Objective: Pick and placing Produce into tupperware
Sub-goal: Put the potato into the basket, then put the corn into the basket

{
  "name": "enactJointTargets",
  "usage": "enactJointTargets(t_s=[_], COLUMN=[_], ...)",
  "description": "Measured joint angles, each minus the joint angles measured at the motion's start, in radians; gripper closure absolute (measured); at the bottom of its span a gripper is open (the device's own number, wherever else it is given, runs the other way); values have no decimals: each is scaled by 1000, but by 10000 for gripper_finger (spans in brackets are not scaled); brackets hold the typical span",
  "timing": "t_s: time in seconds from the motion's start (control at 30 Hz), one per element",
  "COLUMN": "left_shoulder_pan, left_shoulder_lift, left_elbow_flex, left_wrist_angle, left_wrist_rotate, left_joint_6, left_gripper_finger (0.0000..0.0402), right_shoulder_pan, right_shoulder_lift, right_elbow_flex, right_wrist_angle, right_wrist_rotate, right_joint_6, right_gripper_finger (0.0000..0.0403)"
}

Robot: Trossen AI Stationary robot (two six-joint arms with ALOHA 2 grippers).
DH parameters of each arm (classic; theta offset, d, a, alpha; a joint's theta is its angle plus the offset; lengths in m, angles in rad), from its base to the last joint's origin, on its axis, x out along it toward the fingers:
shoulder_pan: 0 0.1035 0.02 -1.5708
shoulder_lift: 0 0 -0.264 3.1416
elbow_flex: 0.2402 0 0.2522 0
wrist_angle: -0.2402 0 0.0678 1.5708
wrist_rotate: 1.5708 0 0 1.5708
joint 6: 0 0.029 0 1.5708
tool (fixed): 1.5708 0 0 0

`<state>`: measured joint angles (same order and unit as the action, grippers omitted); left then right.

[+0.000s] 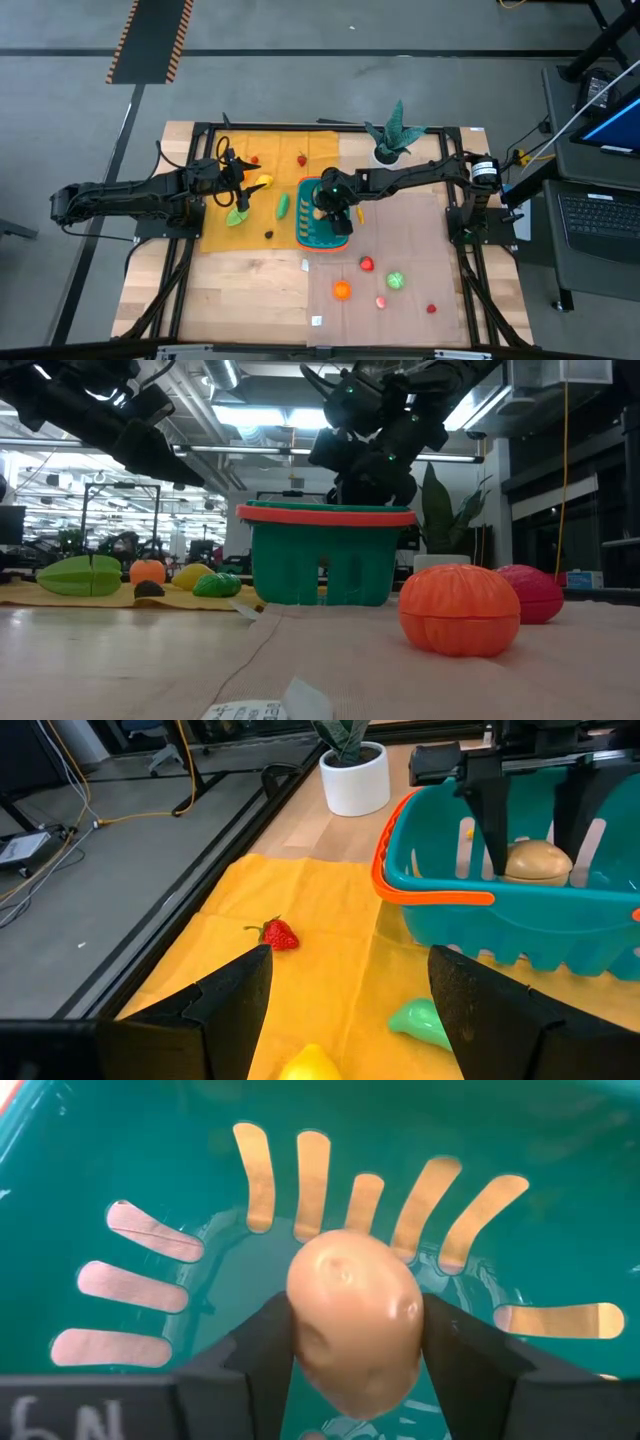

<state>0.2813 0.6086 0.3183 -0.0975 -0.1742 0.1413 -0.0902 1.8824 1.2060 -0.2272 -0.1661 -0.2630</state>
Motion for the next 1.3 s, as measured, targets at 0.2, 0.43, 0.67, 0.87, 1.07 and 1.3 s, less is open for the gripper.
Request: enactJointTargets(t_s=[0.2, 0.43, 0.67, 0.87, 1.07, 1.3], left_shoulder_pan=[0, 0, 0, 0, 0, 0], left_shoulder_lift=[0, 0, 0, 0, 0, 0], left_elbow_flex=[0, 0, 0, 0, 0, 0], left_wrist_angle=[0, 0, 0, -3, -3, -2], left_wrist_rotate=[0, 0, 0, 0, 0, 0], left_joint_6=[0, 0, 0, 0, 0, 0], left_gripper_finger=[140, 140, 140, 140, 140, 140], right_shoulder_pan=[0, 0, 0, -5, -8, -7], right_shoulder_lift=[0, -1, -70, -174, -294, -449], right_elbow_flex=[0, 0, 28, 10, -137, -319], right_wrist_angle=[12, 22, 10, -104, -9, 114], right_wrist_rotate=[8, 29, 45, 44, 45, 131], right_joint_6=[5, 7, 20, 55, 107, 177], right_gripper_finger=[167, 174, 191, 204, 206, 206])
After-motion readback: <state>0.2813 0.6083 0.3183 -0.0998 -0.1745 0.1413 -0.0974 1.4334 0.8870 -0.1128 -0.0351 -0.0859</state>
